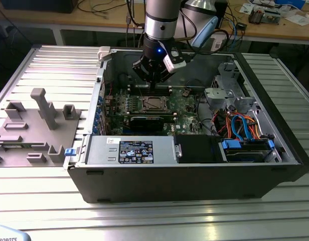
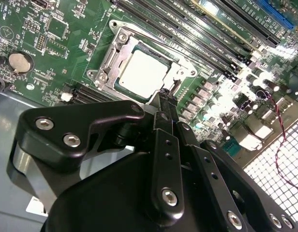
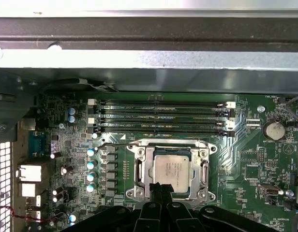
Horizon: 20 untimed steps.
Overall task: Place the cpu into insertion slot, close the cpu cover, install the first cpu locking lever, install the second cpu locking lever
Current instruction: 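Install the first cpu locking lever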
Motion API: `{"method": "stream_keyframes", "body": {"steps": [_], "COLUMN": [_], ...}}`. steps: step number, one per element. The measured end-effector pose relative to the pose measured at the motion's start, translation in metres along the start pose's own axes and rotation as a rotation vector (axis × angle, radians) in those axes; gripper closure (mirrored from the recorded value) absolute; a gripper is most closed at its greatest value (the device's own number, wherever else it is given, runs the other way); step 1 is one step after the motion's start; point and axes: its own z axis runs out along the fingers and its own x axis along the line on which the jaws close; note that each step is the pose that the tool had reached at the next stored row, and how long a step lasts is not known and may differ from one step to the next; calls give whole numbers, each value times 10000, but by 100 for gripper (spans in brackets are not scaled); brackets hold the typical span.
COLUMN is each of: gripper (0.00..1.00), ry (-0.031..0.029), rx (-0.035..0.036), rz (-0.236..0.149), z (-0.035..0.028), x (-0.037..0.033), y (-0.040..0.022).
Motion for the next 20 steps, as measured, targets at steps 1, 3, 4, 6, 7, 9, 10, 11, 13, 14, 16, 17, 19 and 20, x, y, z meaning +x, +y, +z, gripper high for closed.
{"method": "stream_keyframes", "body": {"steps": [1, 3, 4, 6, 7, 9, 10, 11, 13, 14, 16, 17, 19, 20], "gripper": [89, 89, 89, 89, 89, 89, 89, 89, 89, 89, 89, 89, 89, 89], "ry": [0, -2, -2, -3, -4, -6, -6, -7, -8, -8, -10, -11, -16, -16], "rx": [2, 4, 5, 7, 9, 12, 14, 15, 17, 18, 21, 23, 32, 34], "rz": [-41, -91, -116, -167, -204, -284, -308, -335, -396, -423, -485, -525, -751, -778], "z": [0, 0, 0, 0, 0, 0, 0, 0, 0, 0, 0, 0, 0, 0], "x": [0, 0, 0, 0, 0, 0, 0, 0, 0, 0, 0, 0, 0, 0], "y": [0, 0, 0, 0, 0, 0, 0, 0, 0, 0, 0, 0, 0, 0]}}
